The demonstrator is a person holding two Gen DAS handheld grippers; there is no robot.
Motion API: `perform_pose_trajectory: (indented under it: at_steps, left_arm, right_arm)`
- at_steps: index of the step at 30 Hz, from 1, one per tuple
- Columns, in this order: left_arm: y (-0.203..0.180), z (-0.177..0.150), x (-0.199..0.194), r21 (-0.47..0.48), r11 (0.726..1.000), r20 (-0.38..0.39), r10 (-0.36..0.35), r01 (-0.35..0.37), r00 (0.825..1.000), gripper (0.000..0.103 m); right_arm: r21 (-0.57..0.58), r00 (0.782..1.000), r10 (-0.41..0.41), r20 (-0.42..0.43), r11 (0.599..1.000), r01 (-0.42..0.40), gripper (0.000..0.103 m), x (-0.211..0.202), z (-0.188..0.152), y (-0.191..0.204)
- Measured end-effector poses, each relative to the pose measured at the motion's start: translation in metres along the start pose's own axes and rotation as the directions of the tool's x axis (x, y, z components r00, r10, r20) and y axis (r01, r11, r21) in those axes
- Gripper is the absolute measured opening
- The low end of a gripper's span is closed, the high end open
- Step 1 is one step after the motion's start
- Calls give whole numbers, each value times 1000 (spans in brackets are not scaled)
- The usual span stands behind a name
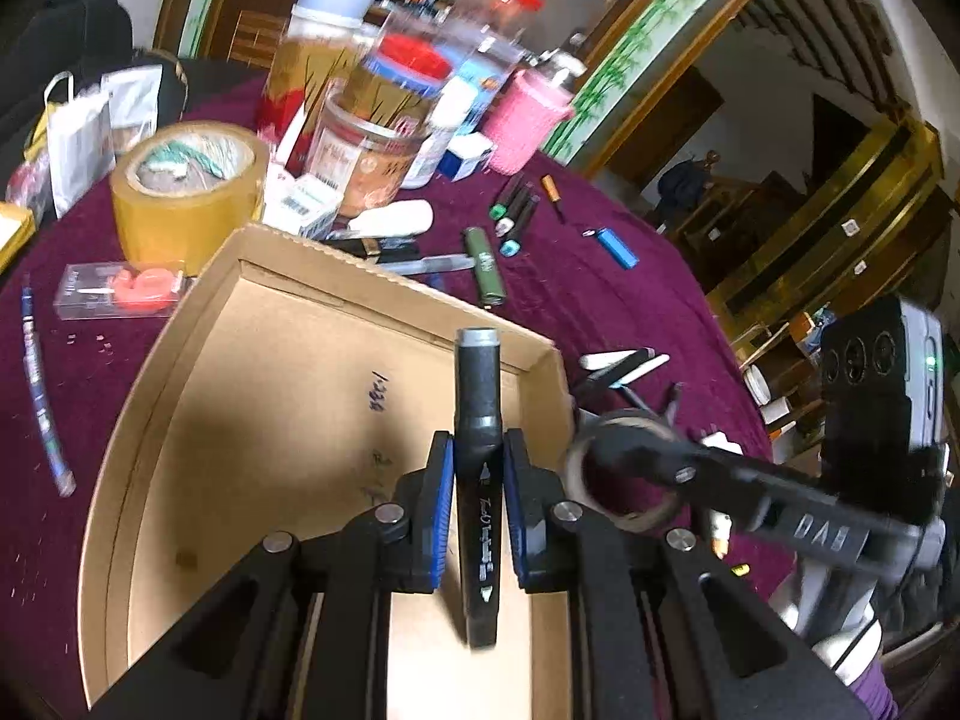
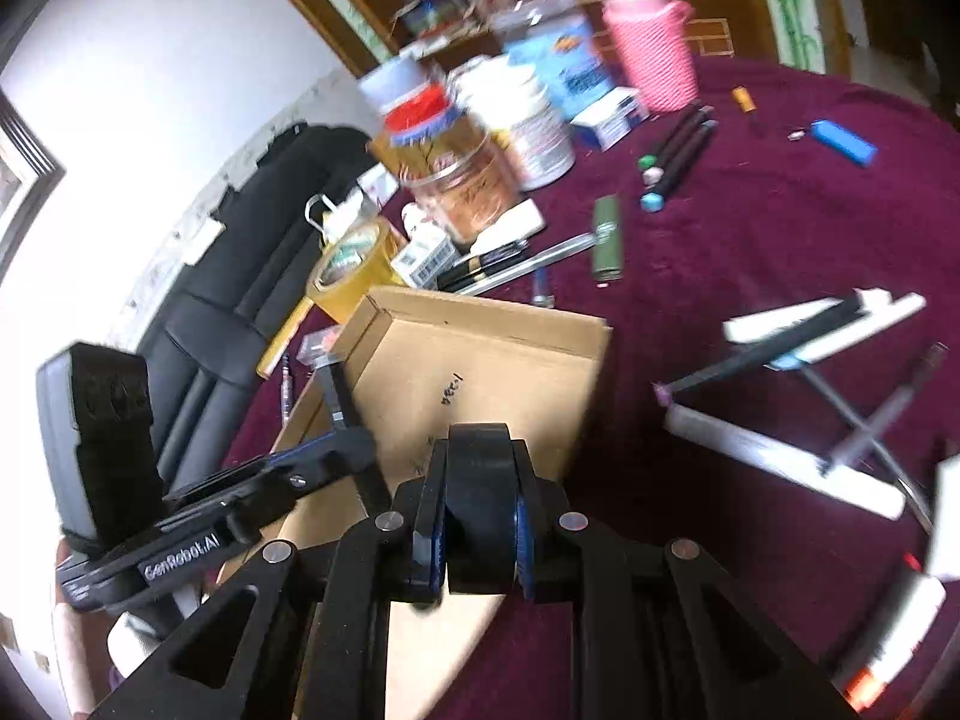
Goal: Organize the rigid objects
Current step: 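Carry marker and tape roll over the cardboard tray and open both grippers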
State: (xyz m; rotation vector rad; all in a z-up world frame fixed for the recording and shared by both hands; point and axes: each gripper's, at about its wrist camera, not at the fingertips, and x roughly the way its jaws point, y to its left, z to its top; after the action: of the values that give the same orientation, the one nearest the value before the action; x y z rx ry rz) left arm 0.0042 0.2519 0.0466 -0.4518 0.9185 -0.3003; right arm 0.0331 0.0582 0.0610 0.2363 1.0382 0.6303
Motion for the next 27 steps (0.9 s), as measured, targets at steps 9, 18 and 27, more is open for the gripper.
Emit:
perform_pose_trajectory:
  at_steps: [9, 18, 27]
  left_arm:
    - [24, 17, 47, -93, 996, -80, 1, -8, 997, 16]
    - [34, 6, -1, -162, 986, 39, -26, 32, 999, 59]
    - [28, -40, -76, -174, 984, 191, -1, 35, 982, 67]
  right_arm:
    - [-46, 996, -64, -69, 997, 61, 33, 47, 16, 4]
    - [-49, 978, -185, 99, 980, 190, 71, 4, 19, 0]
    - [14, 976, 215, -30, 976, -215, 71, -2, 0, 21]
